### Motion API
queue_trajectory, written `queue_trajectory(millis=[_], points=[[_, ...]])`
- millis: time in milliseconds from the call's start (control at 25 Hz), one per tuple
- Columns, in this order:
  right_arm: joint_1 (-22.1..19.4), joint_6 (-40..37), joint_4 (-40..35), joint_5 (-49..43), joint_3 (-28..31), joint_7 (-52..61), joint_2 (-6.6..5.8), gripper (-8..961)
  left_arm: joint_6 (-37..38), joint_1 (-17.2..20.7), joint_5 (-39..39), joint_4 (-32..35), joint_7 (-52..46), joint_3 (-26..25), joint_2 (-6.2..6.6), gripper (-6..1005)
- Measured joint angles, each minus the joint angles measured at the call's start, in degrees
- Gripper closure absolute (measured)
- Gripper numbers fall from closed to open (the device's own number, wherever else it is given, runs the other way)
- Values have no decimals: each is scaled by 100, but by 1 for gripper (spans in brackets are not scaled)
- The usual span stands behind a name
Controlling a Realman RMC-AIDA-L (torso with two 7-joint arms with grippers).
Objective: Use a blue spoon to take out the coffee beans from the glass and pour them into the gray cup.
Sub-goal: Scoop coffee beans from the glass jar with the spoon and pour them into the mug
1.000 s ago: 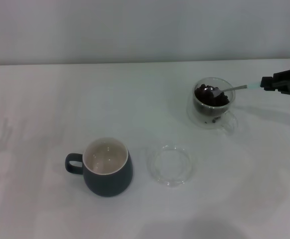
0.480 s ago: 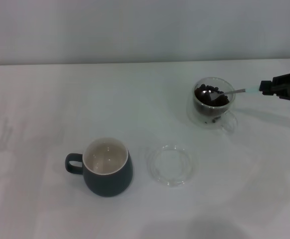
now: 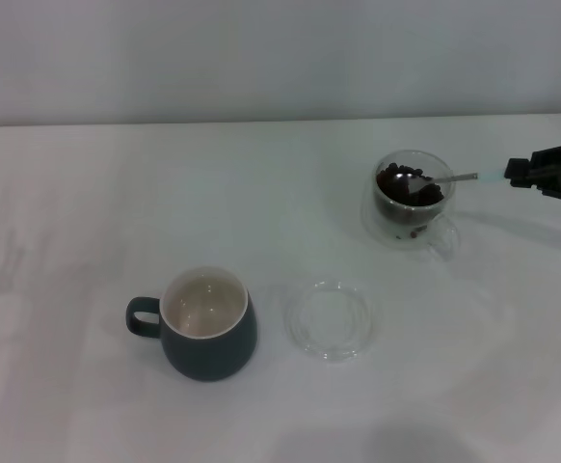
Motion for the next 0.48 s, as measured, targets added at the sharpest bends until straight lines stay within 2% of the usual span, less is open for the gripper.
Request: queue_trajectory(millis=[480], points=[[-202,-23,26,190,309,0,-27,807,0,23,0,-9,0,0,9,197]])
